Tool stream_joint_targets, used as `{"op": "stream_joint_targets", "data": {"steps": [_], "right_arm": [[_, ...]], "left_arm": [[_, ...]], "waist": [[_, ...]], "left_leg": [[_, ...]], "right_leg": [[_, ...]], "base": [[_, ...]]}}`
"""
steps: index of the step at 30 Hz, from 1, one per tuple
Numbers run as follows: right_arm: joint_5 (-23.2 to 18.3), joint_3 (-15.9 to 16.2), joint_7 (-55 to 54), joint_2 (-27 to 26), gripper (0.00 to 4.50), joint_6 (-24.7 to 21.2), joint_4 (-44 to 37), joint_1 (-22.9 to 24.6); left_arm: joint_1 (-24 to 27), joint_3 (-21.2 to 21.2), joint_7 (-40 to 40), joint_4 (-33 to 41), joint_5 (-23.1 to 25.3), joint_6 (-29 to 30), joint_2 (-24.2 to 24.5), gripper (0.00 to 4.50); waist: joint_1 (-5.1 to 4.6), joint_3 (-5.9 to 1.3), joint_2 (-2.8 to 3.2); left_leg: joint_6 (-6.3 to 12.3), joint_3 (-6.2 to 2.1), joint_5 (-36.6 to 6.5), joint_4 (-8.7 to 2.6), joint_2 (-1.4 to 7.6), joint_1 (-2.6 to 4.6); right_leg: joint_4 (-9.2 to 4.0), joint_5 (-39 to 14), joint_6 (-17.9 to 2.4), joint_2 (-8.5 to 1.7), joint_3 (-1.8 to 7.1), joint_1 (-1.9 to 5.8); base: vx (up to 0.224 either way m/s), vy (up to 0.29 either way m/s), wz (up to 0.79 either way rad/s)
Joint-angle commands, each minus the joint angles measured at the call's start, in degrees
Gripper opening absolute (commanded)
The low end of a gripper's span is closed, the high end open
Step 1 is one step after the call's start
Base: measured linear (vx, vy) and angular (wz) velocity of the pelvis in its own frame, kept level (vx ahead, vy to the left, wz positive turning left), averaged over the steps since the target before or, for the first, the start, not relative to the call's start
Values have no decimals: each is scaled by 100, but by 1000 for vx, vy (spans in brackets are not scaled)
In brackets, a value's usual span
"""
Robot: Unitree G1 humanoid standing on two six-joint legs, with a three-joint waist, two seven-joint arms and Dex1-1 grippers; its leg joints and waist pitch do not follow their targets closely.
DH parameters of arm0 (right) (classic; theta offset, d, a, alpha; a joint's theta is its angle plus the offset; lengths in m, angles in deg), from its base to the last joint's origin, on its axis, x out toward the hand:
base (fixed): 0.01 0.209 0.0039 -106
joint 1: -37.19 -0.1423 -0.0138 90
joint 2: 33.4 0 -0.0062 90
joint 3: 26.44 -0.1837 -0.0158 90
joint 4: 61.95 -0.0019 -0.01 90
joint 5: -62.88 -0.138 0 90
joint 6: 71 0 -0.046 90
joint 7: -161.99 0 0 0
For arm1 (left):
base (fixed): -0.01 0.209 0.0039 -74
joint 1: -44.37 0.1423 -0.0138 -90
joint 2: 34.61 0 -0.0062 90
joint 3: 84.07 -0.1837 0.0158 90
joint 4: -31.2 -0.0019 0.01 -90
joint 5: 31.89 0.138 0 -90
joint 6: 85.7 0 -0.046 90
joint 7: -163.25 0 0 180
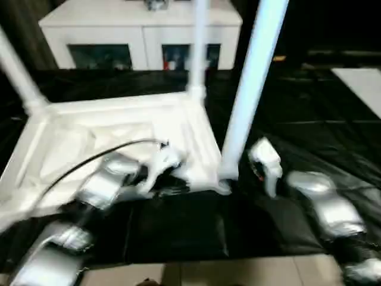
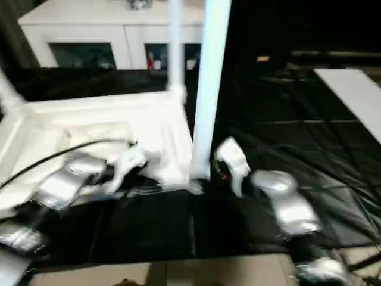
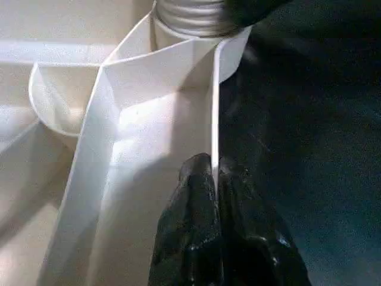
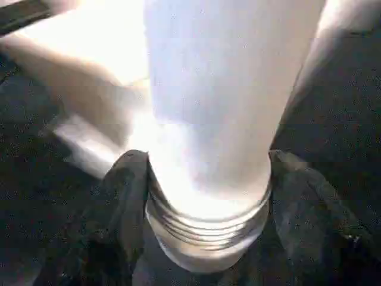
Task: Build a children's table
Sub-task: Rotate leg to tighten
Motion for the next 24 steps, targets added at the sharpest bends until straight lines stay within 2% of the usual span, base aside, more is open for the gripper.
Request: {"op": "stream_joint_targets", "data": {"steps": [1,2,3,4,5,6,7,8,10,11,13,14,15,16,17,19,20,21,22,23,24], "right_arm": [[46,-198,-683,-190,266,-295,334,4],[11,-369,-1243,-511,266,-320,451,-136],[30,-443,-1559,-665,266,-277,544,-220],[30,-443,-1559,-665,266,-277,544,-220],[190,-452,-2316,-1131,266,-66,848,-497],[232,-418,-2417,-1230,266,-32,899,-551],[321,-384,-2720,-1515,266,83,1031,-683],[361,-388,-2854,-1648,265,138,1090,-737],[428,-306,-2880,-1777,265,203,1166,-811],[524,-151,-2785,-1880,265,271,1187,-861],[584,78,-2433,-1908,265,285,1107,-841],[589,138,-2328,-1907,265,330,1051,-807],[541,145,-2243,-1910,321,372,954,-751],[523,160,-2186,-1882,321,372,864,-698],[560,137,-2148,-1795,335,480,724,-605],[569,136,-2134,-1771,342,503,697,-587],[579,92,-2083,-1573,356,530,408,-439],[592,69,-2013,-1434,380,517,230,-347],[607,13,-1994,-1304,381,495,68,-263],[584,-31,-1925,-1219,381,467,-40,-207],[529,-94,-1764,-1032,380,376,-277,-92]], "left_arm": [[-194,159,-412,-132,-97,46,-255,0],[-381,314,-911,-438,-121,140,-509,0],[-478,406,-1190,-600,-137,194,-640,0],[-478,406,-1190,-600,-137,194,-640,0],[-740,574,-1914,-1023,-115,191,-948,0],[-787,587,-2023,-1096,-101,173,-999,0],[-905,617,-2303,-1283,-16,60,-1108,0],[-954,627,-2412,-1364,39,-11,-1146,0],[-1000,635,-2461,-1439,60,-56,-1186,0],[-1031,581,-2426,-1488,110,-118,-1193,0],[-1015,541,-2308,-1484,108,-129,-1179,0],[-1010,520,-2273,-1506,114,-178,-1172,0],[-989,491,-2222,-1501,127,-216,-1148,0],[-958,467,-2142,-1483,127,-239,-1125,0],[-913,454,-2018,-1508,115,-293,-1083,0],[-905,455,-2003,-1514,113,-297,-1077,0],[-828,433,-1837,-1473,100,-374,-1005,0],[-775,399,-1728,-1423,114,-449,-944,0],[-718,353,-1574,-1358,120,-516,-881,0],[-685,344,-1529,-1315,120,-485,-845,0],[-618,295,-1399,-1216,140,-511,-751,0]], "waist": [[-27,-334,-41],[-41,-349,-26],[-61,-348,-34],[-61,-348,-34],[-57,-353,8],[-77,-348,6],[-76,-362,-3],[-50,-380,-4],[-34,-375,26],[-37,-394,-8],[-24,-399,6],[-16,-406,5],[-9,-407,4],[-9,-407,4],[7,-402,14],[4,-386,1],[-32,-380,-5],[-81,-385,-2],[-69,-385,0],[-68,-397,1],[-61,-399,0]], "left_leg": [[-128,-293,-1860,-509,390,100],[-125,-275,-1886,-494,393,128],[-131,-270,-1867,-498,385,122],[-131,-270,-1867,-498,385,122],[-100,-257,-1785,-491,373,119],[-105,-245,-1852,-475,354,134],[-108,-254,-1843,-469,336,136],[-64,-263,-1653,-475,347,105],[-17,-246,-1563,-479,362,110],[74,-247,-1388,-487,364,58],[165,-229,-1264,-468,366,60],[220,-229,-1170,-465,367,47],[265,-222,-1113,-461,365,44],[265,-222,-1113,-461,365,44],[292,-215,-1125,-465,372,61],[300,-230,-1243,-477,357,26],[297,-241,-1267,-492,355,-4],[261,-267,-1340,-503,378,3],[260,-263,-1363,-499,388,36],[272,-241,-1287,-486,396,61],[285,-244,-1208,-489,398,38]], "right_leg": [[-596,-2791,-866,-471,226,176],[-595,-2645,-913,-467,240,142],[-589,-2494,-961,-457,249,138],[-589,-2494,-961,-457,249,138],[-596,-2303,-1004,-461,252,136],[-599,-2341,-1021,-444,252,102],[-607,-2422,-1011,-456,242,127],[-594,-2254,-1003,-474,250,174],[-580,-2030,-1027,-459,264,142],[-524,-1652,-1100,-453,257,213],[-502,-1431,-1164,-457,262,213],[-492,-1340,-1189,-466,260,236],[-489,-1285,-1205,-462,259,237],[-489,-1285,-1205,-462,259,237],[-502,-1345,-1182,-458,259,225],[-511,-1550,-1114,-463,248,256],[-513,-1623,-1074,-462,241,279],[-536,-1921,-965,-471,231,263],[-556,-1925,-967,-465,241,233],[-532,-1688,-1067,-448,260,200],[-510,-1538,-1110,-451,257,232]], "base": [[0,0,0],[0,0,0],[0,0,0],[0,0,0],[0,0,0],[0,0,0],[0,0,0],[0,0,0],[0,0,0],[0,0,0],[0,0,0],[0,0,0],[0,0,0],[0,0,0],[0,0,0],[0,0,0],[0,0,0],[0,0,0],[0,0,0],[0,0,0],[0,0,0]]}}
